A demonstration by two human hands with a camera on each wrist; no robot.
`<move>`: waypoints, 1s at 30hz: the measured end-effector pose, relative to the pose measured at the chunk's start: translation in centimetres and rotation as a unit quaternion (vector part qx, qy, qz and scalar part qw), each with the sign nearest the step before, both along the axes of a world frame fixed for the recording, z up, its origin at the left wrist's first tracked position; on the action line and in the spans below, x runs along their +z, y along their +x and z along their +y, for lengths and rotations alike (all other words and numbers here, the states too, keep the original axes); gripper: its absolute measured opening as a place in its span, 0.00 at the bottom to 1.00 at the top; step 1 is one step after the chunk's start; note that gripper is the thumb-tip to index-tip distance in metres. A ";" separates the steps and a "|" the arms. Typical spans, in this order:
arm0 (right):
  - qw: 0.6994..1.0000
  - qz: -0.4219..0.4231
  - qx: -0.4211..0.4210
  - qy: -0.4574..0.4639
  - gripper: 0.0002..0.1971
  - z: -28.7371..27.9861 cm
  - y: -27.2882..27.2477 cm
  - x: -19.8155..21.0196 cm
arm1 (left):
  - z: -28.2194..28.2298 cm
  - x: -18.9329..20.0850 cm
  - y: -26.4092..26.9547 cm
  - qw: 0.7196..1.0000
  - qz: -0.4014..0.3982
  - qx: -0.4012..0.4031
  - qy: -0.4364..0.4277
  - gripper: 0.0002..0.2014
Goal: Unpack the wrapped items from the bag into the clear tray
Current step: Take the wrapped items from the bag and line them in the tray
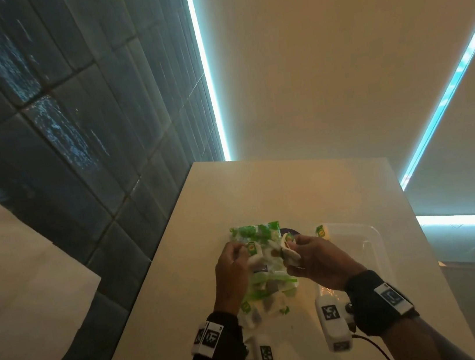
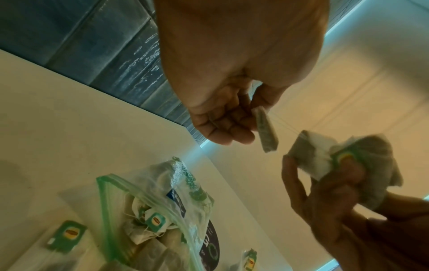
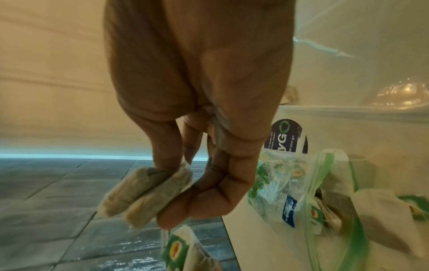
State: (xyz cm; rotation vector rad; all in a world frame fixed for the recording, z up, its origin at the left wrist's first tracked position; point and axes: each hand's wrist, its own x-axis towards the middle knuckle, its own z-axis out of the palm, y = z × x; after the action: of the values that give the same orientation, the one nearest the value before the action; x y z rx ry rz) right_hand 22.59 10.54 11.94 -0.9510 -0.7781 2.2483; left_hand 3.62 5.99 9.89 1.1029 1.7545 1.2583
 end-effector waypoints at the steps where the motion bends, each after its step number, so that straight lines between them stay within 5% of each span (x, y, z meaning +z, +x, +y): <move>1: 1.000 -0.022 0.005 0.012 0.10 0.0 0.0 0.1 | 0.0 0.2 -0.1 1.000 -0.017 -0.007 -0.003 0.10; 7: 0.980 -0.166 -0.019 0.109 0.10 0.5 -0.7 -0.1 | -0.2 1.7 -0.3 0.992 -0.101 -0.059 -0.041 0.11; 11: 0.947 -0.262 -0.081 0.168 0.15 0.9 -1.6 -0.5 | -0.3 1.5 0.0 0.992 -0.068 -0.099 -0.043 0.14; 14: 0.923 -0.294 -0.106 0.227 0.07 0.8 -2.0 -0.3 | -0.3 1.5 0.6 0.991 -0.077 -0.101 -0.039 0.16; 18: 0.894 -0.322 -0.081 0.300 0.09 0.3 -2.3 -0.3 | -0.3 1.6 1.3 0.989 -0.088 -0.111 -0.031 0.16; 26: 0.917 -0.265 -0.031 0.295 0.09 0.2 -2.0 0.5 | 0.0 1.0 1.9 0.998 0.020 -0.012 0.052 0.06; 30: 0.931 -0.237 -0.046 0.275 0.10 0.0 -2.3 0.7 | 0.3 1.3 2.8 0.999 0.006 0.014 0.053 0.07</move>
State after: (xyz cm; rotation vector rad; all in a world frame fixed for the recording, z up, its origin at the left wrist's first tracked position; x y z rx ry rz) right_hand 20.30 10.50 12.60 -1.2136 -1.4449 1.5793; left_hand 6.44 6.31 11.15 1.1499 1.7345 1.3776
